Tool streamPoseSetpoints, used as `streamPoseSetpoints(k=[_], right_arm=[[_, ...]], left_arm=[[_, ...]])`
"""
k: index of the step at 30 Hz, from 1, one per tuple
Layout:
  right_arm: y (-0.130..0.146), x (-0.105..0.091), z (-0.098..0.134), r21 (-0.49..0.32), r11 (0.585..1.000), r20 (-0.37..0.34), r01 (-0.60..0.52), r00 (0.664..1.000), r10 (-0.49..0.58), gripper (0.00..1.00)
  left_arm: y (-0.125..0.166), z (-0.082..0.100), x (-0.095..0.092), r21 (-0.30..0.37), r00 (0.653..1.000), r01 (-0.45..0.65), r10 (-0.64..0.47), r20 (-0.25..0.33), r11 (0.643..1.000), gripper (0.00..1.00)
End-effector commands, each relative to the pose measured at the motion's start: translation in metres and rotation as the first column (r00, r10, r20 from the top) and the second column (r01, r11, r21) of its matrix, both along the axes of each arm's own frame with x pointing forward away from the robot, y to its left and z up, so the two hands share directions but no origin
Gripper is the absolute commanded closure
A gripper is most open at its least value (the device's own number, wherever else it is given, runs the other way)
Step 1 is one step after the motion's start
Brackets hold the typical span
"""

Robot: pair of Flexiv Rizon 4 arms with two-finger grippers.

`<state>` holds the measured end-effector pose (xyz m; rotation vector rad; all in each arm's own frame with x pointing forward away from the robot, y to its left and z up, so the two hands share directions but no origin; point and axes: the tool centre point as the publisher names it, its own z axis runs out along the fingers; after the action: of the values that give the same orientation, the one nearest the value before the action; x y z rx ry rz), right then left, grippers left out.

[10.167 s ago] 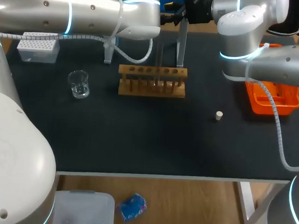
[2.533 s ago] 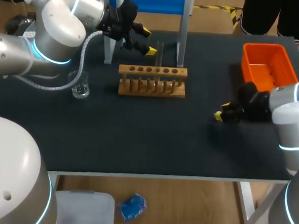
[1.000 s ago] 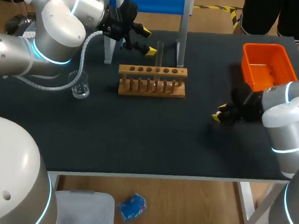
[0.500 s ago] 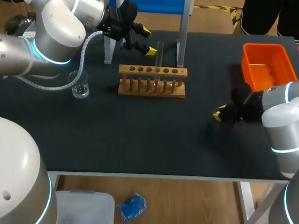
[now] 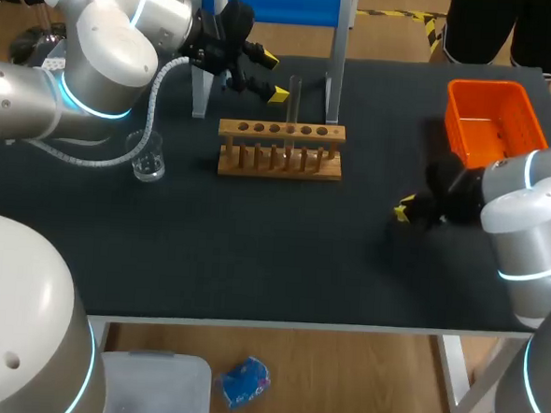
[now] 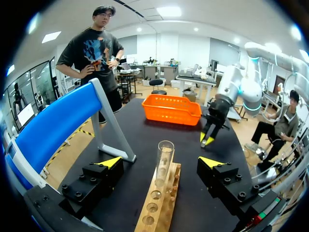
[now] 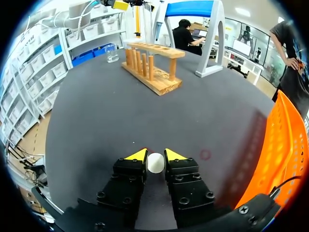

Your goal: Invert the test tube, pick up the pipette, mount the tip to pipette, aspirate from beaker and dispense into the tube, eject the tip, return the pipette, and cap with the stopper.

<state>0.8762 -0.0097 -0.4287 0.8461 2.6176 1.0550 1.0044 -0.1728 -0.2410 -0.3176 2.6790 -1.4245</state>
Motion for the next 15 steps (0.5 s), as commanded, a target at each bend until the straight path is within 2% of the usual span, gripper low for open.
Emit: streamPoseSetpoints(k=[1, 9, 15], right_arm=[[-0.001, 0.002, 0.014, -0.004, 1.0, 0.012, -0.007, 1.0, 0.007, 1.0], [0.002, 0.012, 0.053, -0.022, 0.998, 0.039, -0.051, 0.998, 0.052, 1.0], [0.01, 0.021, 0.091, 0.022, 0.991, 0.043, -0.13, 0.991, 0.129, 1.0]], left_arm=[[0.0, 0.001, 0.001, 0.004, 1.0, 0.002, -0.002, -0.005, 1.0, 0.0], [0.0, 0.001, 0.001, 0.004, 1.0, 0.002, -0.002, -0.005, 1.0, 0.0], [0.0, 0.001, 0.001, 0.004, 1.0, 0.002, -0.002, -0.005, 1.0, 0.0]])
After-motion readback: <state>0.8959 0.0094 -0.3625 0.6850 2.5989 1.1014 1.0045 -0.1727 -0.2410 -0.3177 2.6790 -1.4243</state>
